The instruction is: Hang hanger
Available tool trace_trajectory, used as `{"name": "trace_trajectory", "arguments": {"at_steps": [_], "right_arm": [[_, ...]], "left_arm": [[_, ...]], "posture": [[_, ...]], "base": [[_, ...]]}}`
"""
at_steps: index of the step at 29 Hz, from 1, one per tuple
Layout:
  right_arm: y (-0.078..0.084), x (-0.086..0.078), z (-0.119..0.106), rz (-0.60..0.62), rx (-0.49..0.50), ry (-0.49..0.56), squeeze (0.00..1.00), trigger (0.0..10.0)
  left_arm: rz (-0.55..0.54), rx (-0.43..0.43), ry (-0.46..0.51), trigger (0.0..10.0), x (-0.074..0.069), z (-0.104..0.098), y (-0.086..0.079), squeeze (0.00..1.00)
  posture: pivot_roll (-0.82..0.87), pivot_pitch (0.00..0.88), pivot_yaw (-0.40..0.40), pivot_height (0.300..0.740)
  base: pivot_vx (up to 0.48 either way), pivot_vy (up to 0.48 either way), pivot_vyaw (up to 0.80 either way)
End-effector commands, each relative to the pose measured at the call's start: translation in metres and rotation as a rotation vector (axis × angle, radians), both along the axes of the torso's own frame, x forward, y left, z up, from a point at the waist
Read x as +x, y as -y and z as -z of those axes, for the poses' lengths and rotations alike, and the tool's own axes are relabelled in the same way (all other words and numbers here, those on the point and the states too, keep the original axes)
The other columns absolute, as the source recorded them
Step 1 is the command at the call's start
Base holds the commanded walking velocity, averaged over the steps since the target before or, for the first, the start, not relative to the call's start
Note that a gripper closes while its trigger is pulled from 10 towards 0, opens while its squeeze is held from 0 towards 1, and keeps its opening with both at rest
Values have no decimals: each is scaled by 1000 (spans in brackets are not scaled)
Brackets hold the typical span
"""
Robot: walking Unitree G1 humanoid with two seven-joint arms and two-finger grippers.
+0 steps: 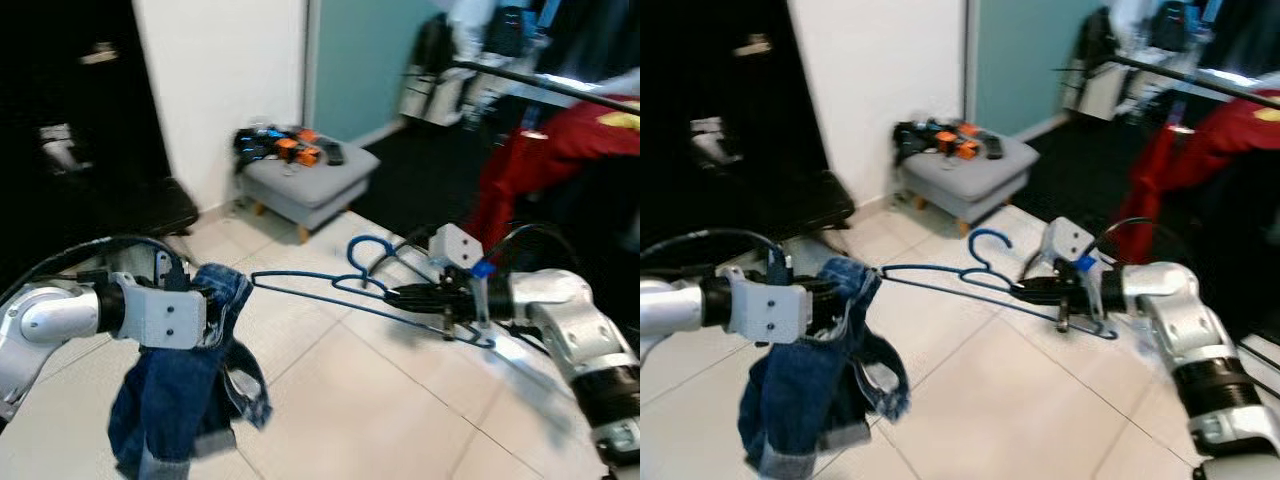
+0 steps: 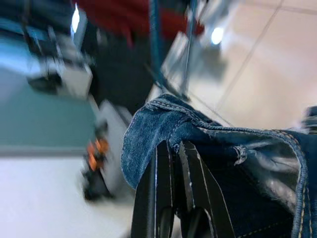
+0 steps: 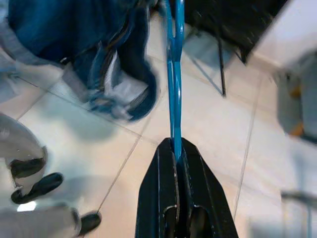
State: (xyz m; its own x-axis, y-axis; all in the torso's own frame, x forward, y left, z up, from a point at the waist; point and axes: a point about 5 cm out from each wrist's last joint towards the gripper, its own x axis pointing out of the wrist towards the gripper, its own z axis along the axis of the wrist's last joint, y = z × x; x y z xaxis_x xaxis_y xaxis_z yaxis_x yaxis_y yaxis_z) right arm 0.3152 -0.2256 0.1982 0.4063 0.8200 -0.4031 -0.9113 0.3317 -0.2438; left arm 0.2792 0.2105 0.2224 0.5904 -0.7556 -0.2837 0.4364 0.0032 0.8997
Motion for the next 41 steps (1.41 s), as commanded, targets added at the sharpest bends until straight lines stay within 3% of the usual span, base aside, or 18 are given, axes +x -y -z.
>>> {"name": "trace_trajectory", "arguments": {"at_steps": [1,2,9,12,22,26,31,41], "right_arm": [[1,-2,-8,-16,20,18,0,10000],[15,-5,-20,8,37,31,0,10000],[29,-10,-38,27,80,53,0,10000],[42,-14,-48,46,51,61,0,10000],[35,-19,-45,-18,18,12,0,10000],[34,-20,-44,-22,19,7,0,10000],[17,-27,-27,-127,3,-89,0,10000],[17,-28,-23,-124,-22,-120,0,10000]], "left_arm": [[15,-27,56,10000,0,-13,-2,0],[46,-22,92,10000,1,-25,-3,0],[81,25,143,10000,3,-39,-5,0],[120,115,198,10000,5,-51,-6,0],[222,154,276,10000,4,-72,1,0],[236,153,286,10000,3,-74,3,0],[280,153,288,10000,3,-67,11,0],[313,135,299,10000,2,-68,16,0]], "posture": [[-45,0,-4,740],[-47,0,1,740],[-49,0,7,740],[-54,0,12,740],[-52,0,20,740],[-53,0,21,740],[-51,0,19,740],[-52,0,11,740]], "base": [[0,0,-800],[0,0,-800],[0,0,-800],[0,0,-800],[0,0,-654],[0,0,0],[0,0,0],[0,0,0]]}}
